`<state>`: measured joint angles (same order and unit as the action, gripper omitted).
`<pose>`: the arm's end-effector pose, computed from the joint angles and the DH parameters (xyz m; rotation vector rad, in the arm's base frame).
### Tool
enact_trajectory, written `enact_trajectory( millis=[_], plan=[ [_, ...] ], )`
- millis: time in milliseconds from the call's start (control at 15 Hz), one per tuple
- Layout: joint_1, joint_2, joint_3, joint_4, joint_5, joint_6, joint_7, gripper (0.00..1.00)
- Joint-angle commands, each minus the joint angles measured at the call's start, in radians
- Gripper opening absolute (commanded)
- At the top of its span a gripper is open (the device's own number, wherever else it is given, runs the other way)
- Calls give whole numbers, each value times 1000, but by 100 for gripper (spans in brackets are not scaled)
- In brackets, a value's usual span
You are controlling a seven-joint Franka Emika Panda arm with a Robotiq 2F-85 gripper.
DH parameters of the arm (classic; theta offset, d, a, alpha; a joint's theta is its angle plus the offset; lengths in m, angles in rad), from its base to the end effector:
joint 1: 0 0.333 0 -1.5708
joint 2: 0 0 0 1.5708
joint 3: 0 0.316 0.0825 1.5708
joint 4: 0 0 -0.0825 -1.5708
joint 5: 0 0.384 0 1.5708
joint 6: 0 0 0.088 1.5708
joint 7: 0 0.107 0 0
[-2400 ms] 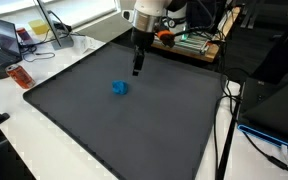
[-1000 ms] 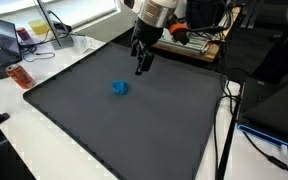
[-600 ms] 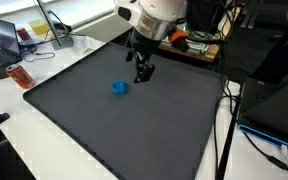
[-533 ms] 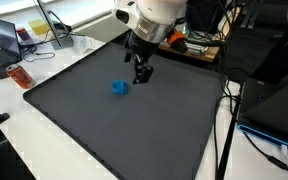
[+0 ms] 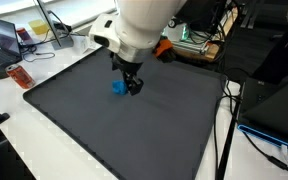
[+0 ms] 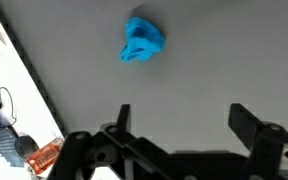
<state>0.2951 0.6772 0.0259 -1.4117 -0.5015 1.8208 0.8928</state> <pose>0.6759 0.1797 0.2908 2.5754 -0.4989 0.0553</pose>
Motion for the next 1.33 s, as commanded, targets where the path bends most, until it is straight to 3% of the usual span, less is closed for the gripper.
enact_trajectory(
  millis=[0,600,933,1267],
  plan=[
    [-8,145,-18,232,87,-141,-159,100],
    [-102,364,-46,606,301,-380,-437,100],
    [-173,442,-38,748,409,-493,-496,100],
    [-258,487,11,811,500,-492,-493,100]
  ],
)
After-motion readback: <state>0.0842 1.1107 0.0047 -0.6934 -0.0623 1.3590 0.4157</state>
